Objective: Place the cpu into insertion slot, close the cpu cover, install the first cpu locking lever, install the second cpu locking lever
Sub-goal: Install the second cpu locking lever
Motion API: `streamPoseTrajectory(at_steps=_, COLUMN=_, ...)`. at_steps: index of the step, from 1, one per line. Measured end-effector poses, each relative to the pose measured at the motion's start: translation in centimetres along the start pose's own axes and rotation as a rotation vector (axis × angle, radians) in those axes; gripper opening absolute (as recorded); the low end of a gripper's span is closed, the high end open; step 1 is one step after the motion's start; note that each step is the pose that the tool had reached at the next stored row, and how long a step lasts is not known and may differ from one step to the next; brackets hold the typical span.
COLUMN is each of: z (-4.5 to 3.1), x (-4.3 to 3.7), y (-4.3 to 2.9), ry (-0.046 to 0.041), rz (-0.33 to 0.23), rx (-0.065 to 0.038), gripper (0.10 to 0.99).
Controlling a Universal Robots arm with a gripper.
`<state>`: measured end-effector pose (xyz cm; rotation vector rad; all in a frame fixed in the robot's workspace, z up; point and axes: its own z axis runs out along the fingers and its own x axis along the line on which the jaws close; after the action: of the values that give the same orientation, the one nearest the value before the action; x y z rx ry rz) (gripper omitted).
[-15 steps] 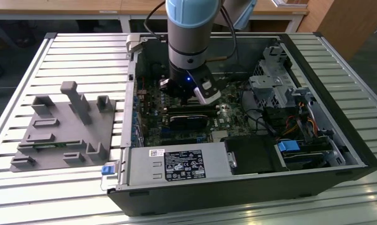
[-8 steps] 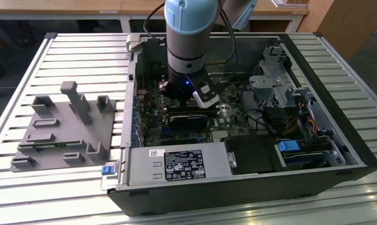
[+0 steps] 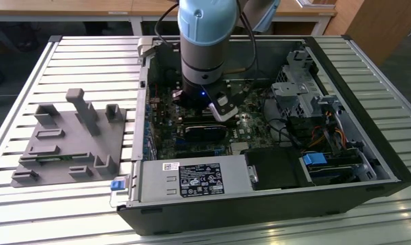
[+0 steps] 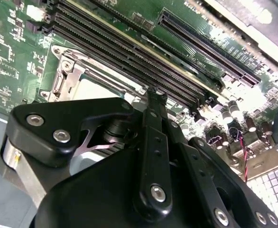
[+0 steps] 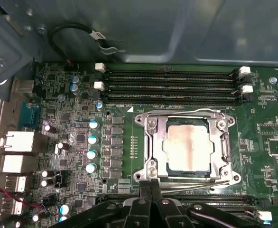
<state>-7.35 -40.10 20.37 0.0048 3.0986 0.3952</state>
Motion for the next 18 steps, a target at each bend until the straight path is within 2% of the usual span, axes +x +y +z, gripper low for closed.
streamPoseTrajectory(at_steps=4, z=0.21, x=0.18, y=-0.12, ry=0.0001, rz=0.0, rx=-0.013, gripper=0.106)
streamPoseTrajectory(at_steps=11, z=0.63, x=0.5, y=-0.23, ry=0.0, rz=0.0, rx=-0.025, gripper=0.106)
streamPoseTrajectory(at_steps=18, z=0.94, x=0.53, y=-0.32, ry=0.0, rz=0.001, rx=-0.028, gripper=0.106)
